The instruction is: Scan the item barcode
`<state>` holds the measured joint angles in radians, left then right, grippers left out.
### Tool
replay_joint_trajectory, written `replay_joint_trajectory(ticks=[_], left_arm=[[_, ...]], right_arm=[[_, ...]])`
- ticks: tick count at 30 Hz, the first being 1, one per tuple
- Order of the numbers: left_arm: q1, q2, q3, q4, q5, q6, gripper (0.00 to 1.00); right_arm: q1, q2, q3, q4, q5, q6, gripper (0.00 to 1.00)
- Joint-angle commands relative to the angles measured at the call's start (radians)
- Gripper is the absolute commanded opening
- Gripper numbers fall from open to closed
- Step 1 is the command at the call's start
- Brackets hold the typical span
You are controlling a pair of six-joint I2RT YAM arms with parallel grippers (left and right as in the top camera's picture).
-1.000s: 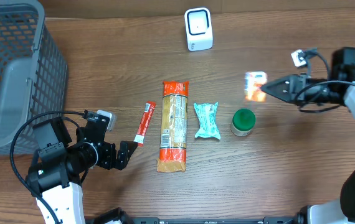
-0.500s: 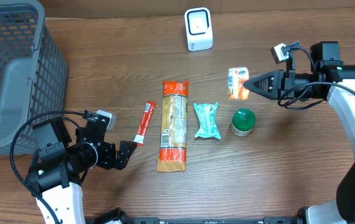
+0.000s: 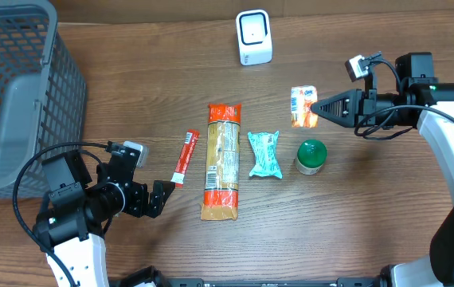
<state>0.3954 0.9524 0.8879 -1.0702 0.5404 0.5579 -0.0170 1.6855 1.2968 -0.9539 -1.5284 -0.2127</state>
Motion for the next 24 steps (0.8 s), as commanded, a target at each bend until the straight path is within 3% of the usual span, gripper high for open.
replay_joint_trajectory(ticks=[1,13,20,24], left_arm=[[0.008,0.003,0.014,0.001,-0.006,0.019,1.00],[0.008,0.003,0.014,0.001,-0.066,0.019,1.00],[0.008,0.003,0.014,0.002,-0.080,0.019,1.00],[0.008,0.003,0.014,0.001,-0.080,0.019,1.00]], right_arm=[[0.033,-0.023,0.018,0.006,0.024,0.000,0.04],[0.218,-0.023,0.018,0.035,0.222,0.014,0.04],[0.373,-0.023,0.018,0.254,0.515,0.379,0.04],[0.463,-0.023,0.018,0.383,0.620,0.518,0.04]])
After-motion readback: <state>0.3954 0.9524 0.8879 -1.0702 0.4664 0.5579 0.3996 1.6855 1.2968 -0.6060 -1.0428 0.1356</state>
